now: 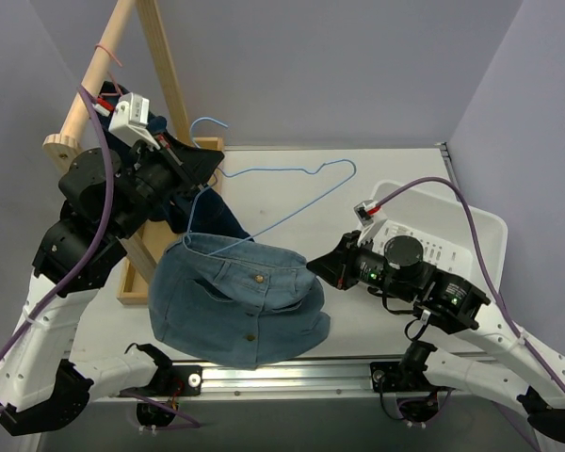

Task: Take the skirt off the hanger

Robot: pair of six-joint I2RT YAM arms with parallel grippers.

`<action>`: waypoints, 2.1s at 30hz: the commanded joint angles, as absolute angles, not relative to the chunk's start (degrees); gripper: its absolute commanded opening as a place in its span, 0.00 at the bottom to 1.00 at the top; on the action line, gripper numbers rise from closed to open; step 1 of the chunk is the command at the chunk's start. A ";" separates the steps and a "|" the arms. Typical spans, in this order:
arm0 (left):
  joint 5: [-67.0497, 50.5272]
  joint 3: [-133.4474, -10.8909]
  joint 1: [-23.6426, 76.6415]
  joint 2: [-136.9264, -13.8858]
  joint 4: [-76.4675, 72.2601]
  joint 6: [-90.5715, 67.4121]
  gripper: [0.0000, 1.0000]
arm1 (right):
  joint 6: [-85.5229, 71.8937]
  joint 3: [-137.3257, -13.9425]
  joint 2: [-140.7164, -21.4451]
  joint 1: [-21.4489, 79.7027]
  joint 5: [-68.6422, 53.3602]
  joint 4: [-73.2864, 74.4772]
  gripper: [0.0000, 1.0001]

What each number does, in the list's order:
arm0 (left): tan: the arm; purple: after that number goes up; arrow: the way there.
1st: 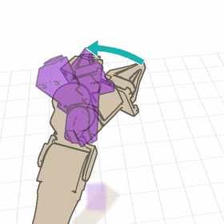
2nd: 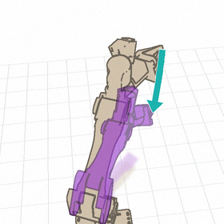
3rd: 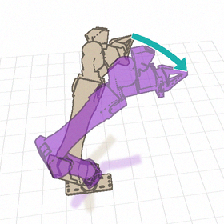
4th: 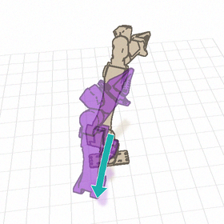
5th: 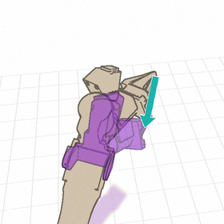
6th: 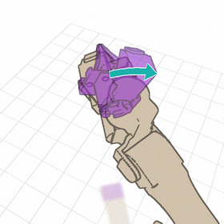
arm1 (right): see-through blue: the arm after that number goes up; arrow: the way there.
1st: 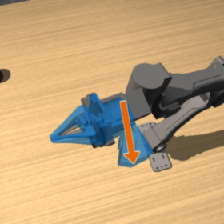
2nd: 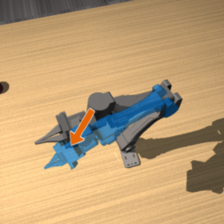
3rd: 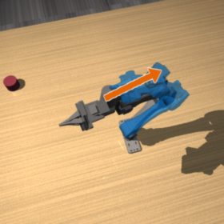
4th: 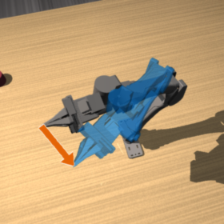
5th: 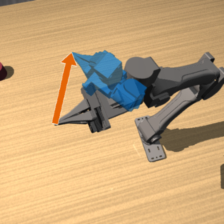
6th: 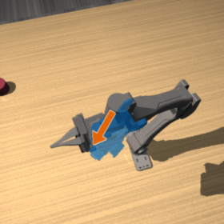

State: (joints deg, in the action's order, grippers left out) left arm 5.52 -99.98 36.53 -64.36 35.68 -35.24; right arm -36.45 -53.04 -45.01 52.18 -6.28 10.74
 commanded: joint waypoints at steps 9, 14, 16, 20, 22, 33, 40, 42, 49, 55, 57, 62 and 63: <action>0.01 -108.81 36.12 -66.97 30.41 -38.32 0.02 | -37.00 -53.00 -46.76 52.47 -5.19 4.93 0.00; -5.79 -109.86 36.12 -66.80 30.41 -40.07 0.02 | -37.18 -53.52 -47.11 52.47 -1.85 3.69 0.00; -9.99 -109.86 36.21 -66.36 30.41 -40.34 0.02 | -36.74 -54.40 -47.72 52.56 -0.18 3.60 0.00; -14.32 -108.73 36.12 -64.60 33.30 -39.38 0.02 | -34.55 -58.17 -50.00 52.29 5.09 4.22 0.00; -14.33 -107.93 36.12 -62.67 36.20 -37.54 0.02 | -32.88 -61.76 -51.94 52.21 7.80 4.57 0.00; -9.23 -99.50 36.12 -55.02 46.31 -29.45 0.02 | -24.44 -81.64 -60.73 51.77 25.47 12.12 0.00; -9.67 -93.09 36.12 -53.79 47.90 -26.37 0.02 | -16.36 -91.66 -62.75 51.77 32.25 12.58 0.00; -9.75 -91.15 36.12 -53.35 47.55 -26.28 0.02 | -13.19 -94.47 -62.58 51.77 33.57 11.78 0.00; -12.04 -82.54 36.21 -52.73 44.74 -27.16 0.02 | -3.26 -100.54 -61.35 51.77 36.47 2.13 0.00; -12.83 -80.51 36.21 -53.00 44.30 -27.07 0.02 | 3.51 -106.16 -64.33 51.77 44.20 -4.56 0.00; -12.74 -79.81 36.12 -52.91 44.38 -26.90 0.02 | 5.18 -107.40 -65.91 51.77 45.43 -5.71 0.00; -13.53 -77.96 36.21 -52.65 43.33 -27.51 0.02 | 12.65 -110.65 -68.11 51.77 49.48 -10.71 0.00; -13.88 -77.18 36.12 -52.73 43.07 -27.68 0.02 | 13.70 -111.18 -68.38 51.77 49.92 -11.59 0.00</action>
State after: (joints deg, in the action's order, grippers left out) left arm -12.34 -78.22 36.27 -53.25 46.46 -27.79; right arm 7.51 -108.36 -67.79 52.10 46.48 -1.41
